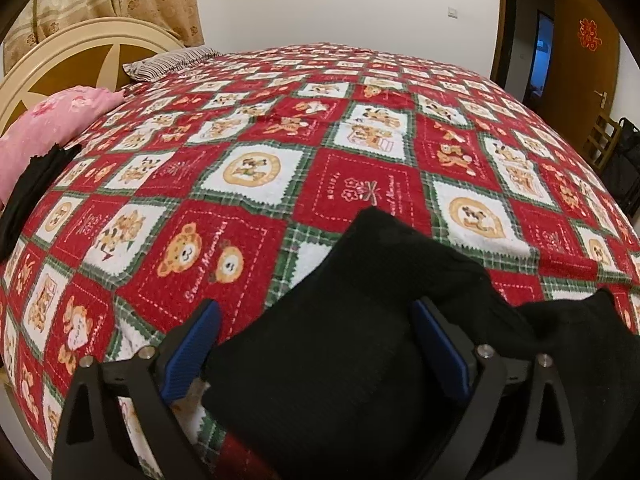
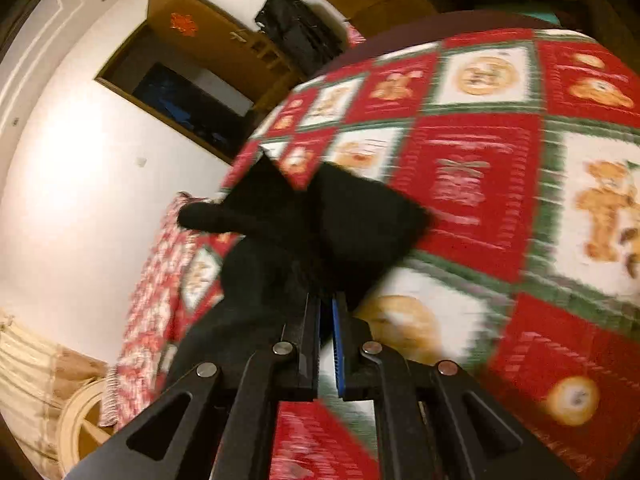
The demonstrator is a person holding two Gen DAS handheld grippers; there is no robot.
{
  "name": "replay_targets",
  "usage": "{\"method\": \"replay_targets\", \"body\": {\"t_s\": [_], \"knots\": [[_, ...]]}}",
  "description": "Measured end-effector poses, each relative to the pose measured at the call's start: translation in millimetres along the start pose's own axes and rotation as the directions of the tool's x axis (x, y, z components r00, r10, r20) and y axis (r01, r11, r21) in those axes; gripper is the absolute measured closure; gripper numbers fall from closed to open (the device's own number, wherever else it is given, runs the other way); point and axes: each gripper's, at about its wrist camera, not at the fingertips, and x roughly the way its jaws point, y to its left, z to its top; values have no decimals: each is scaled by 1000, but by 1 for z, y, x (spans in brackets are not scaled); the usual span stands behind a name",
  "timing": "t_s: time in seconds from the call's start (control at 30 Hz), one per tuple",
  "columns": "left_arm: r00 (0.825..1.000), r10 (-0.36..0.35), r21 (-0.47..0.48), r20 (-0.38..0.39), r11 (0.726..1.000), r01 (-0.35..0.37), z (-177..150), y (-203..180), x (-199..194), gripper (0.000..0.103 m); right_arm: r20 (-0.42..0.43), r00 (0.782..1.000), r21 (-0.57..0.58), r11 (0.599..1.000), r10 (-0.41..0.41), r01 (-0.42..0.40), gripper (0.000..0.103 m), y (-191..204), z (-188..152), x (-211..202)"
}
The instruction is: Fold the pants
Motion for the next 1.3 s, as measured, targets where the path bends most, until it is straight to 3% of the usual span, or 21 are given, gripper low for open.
{"method": "replay_targets", "body": {"t_s": [0.13,0.23,0.27,0.3,0.37,0.43,0.57,0.67,0.83,0.87,0.9,1.0,1.07,1.13,1.2,1.27,1.3], "knots": [[1000,5,22,-4,1000,-5,4,-2,-3,4,118,990,48,996,-75,70,97,-19,22,-34],[999,30,66,11,997,-31,8,-9,-15,12,193,974,-137,980,-116,144,96,6,38,-53],[999,35,79,25,996,-37,9,-13,-23,12,190,974,-193,969,-120,157,85,14,42,-53],[999,19,92,42,995,-23,10,-18,-32,12,175,977,-231,960,-118,157,63,20,46,-51],[997,-42,122,64,992,34,12,-32,-49,13,145,981,-232,960,-126,158,45,21,52,-42],[989,-123,169,84,980,107,11,-53,-69,12,95,988,-185,973,-125,141,45,11,54,-31],[955,-283,280,90,927,249,-3,-96,-99,12,33,990,-143,979,-140,143,45,-6,32,-17],[933,-358,317,43,890,327,-13,-119,-106,12,63,987,-173,972,-150,159,45,1,23,-6],[927,-374,347,11,871,347,-22,-141,-110,12,66,977,-272,938,-203,214,47,33,15,21],[927,-375,342,7,872,350,-23,-142,-109,12,58,976,-283,934,-210,217,61,38,15,26],[926,-378,333,-1,873,357,-23,-142,-108,12,33,981,-276,942,-190,191,93,40,16,31],[923,-385,306,-14,877,370,-27,-140,-108,12,8,987,-312,937,-163,157,93,50,21,34],[921,-388,287,-23,880,378,-29,-140,-108,12,88,988,-375,915,-127,151,93,66,25,11],[917,-398,279,-28,877,390,-31,-142,-110,12,190,979,-456,876,-76,156,93,84,27,-23],[914,-406,299,-24,869,394,-35,-146,-114,12,239,969,-516,838,-57,177,93,90,25,-42],[915,-402,333,-9,862,382,-39,-152,-117,12,216,972,-556,808,-86,195,93,85,25,-38],[918,-397,350,-10,858,375,-41,-155,-116,12,169,979,-550,813,-114,190,92,73,26,-26]]}}
